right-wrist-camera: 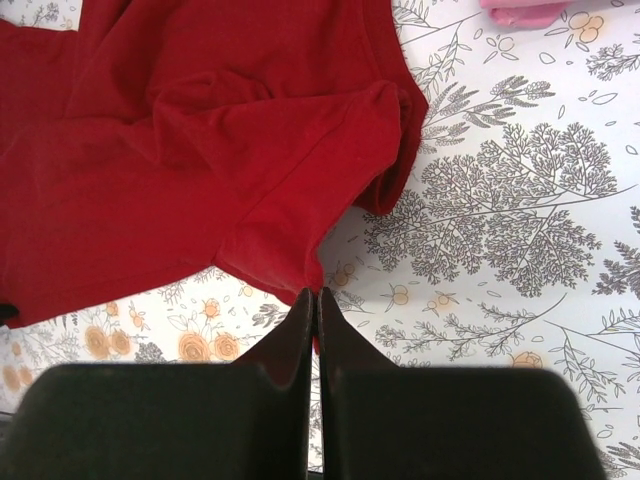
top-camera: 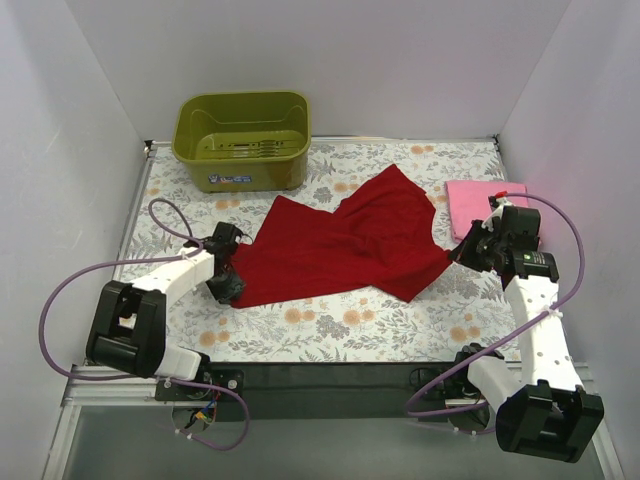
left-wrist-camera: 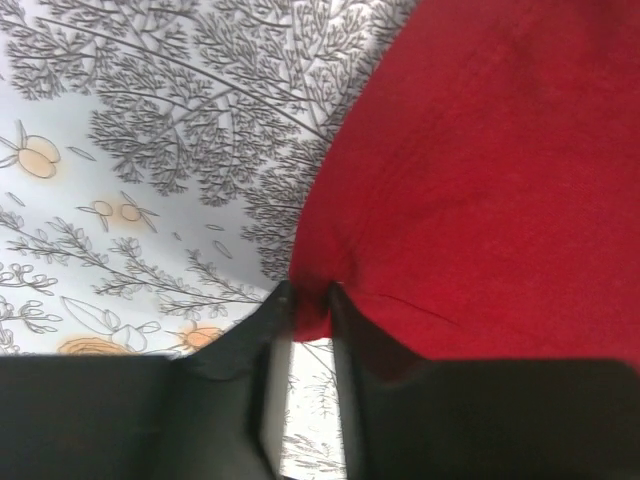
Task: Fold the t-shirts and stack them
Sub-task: Flatten the tshirt out
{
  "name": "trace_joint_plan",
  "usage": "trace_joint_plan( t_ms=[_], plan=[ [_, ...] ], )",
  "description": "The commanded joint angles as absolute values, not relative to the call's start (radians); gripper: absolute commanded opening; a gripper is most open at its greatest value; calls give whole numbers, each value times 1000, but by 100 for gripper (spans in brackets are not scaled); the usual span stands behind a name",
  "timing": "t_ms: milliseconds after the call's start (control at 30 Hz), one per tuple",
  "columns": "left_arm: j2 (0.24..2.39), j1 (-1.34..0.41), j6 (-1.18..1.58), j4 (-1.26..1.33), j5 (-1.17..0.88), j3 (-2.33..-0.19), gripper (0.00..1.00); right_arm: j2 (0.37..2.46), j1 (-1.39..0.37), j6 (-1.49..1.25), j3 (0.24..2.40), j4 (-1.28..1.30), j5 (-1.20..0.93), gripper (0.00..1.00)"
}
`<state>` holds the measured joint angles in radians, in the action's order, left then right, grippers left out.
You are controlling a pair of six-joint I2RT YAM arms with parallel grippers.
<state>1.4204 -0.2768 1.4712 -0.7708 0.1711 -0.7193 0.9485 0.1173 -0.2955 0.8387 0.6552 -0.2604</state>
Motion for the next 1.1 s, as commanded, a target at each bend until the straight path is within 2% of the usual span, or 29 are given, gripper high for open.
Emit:
trace_joint_plan(
  t_ms=[0,100,233,333,467,500,600,633,667,733,767,867,1067],
  plan=[
    [1514,-325,1525,-713,107,-652,17,937,115,-313,828,601,-281,1],
    [1526,-337,1536,-706,104,-655,0,940,115,-314,825,594,-279,1],
    [1438,-337,1534,-779,175,-738,0,948,115,-313,848,591,-244,1],
    [1396,-316,1496,-843,271,-929,0,971,115,-318,913,578,-201,1],
    [1413,-211,1421,-917,269,-1274,0,1057,115,-337,1104,555,-158,1],
    [1439,-196,1392,-919,267,-1425,0,1101,115,-341,1153,542,-149,1],
    [1543,-146,1378,-957,223,-1692,0,1205,117,-350,1406,525,-130,1],
    [1569,-140,1374,-966,210,-1861,0,1232,117,-353,1472,523,-126,1],
    [1601,-134,1373,-971,175,-1955,0,1258,117,-356,1611,522,-123,1],
    [1662,-126,1377,-965,137,-2174,0,1319,117,-353,1733,522,-107,1],
    [1673,-123,1379,-960,117,-2230,0,1336,117,-348,1847,522,-104,1],
    [1637,-120,1373,-885,100,-2309,0,1339,118,-315,1986,505,-75,1],
    [1303,-120,1335,-574,84,-2042,0,1128,118,-224,1928,367,1,1]
  ],
)
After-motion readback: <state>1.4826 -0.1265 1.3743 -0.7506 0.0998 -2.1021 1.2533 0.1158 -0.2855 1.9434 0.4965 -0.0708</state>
